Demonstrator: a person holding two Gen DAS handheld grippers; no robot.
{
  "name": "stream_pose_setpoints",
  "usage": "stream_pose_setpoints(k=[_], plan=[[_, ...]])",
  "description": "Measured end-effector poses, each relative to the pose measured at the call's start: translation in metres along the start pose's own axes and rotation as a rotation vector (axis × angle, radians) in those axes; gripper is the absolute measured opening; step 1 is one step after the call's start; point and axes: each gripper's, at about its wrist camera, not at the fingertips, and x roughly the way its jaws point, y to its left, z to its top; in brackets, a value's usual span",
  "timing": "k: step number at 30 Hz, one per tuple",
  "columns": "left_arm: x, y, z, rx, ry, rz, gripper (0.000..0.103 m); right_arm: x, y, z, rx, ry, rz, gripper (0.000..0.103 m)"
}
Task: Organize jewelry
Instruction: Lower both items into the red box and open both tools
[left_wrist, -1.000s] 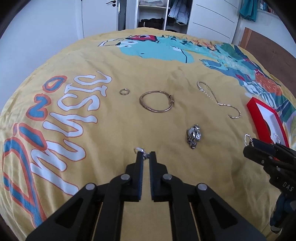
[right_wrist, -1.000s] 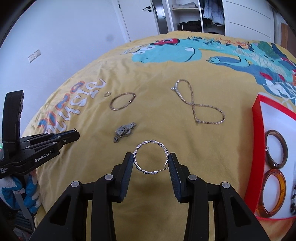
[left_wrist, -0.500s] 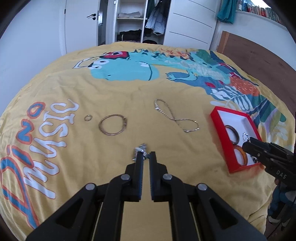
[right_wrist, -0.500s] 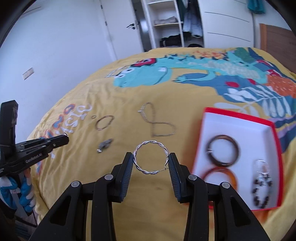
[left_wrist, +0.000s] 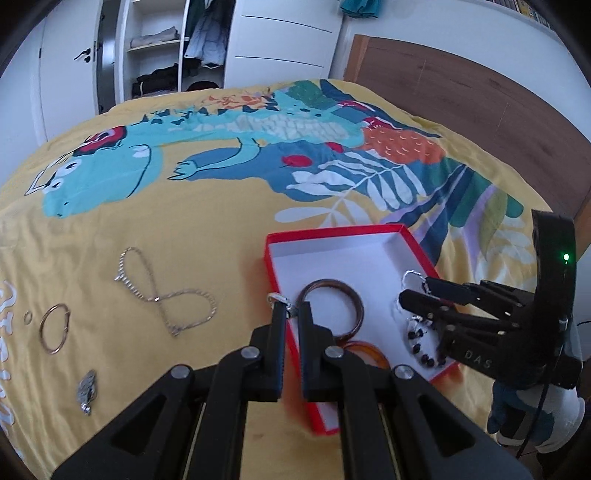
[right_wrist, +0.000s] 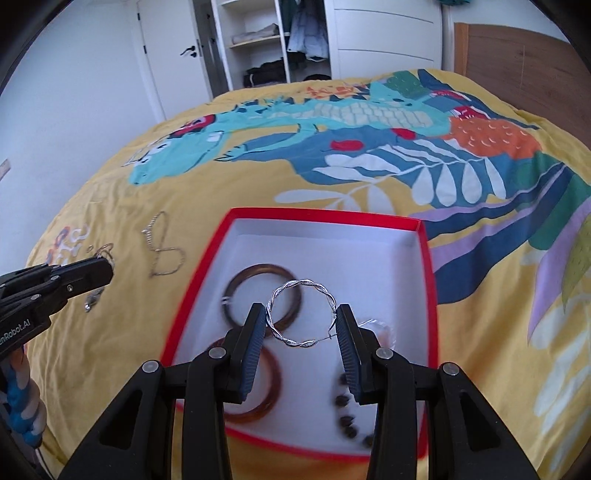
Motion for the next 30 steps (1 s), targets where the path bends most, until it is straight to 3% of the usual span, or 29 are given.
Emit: stream_pose_setpoints(k=[11,30], plan=[[0.068,-0.035,0.001,0.094,0.080,0.048,0.005,0.054,-0.039,0.013,-0.052,0.096,-0.026,0.039],[0.096,-0.033,-0.016,0.113,0.126,0.043,0.006,0.073,-0.028,0.005,-0.146,0.120,-0.028,0.039]])
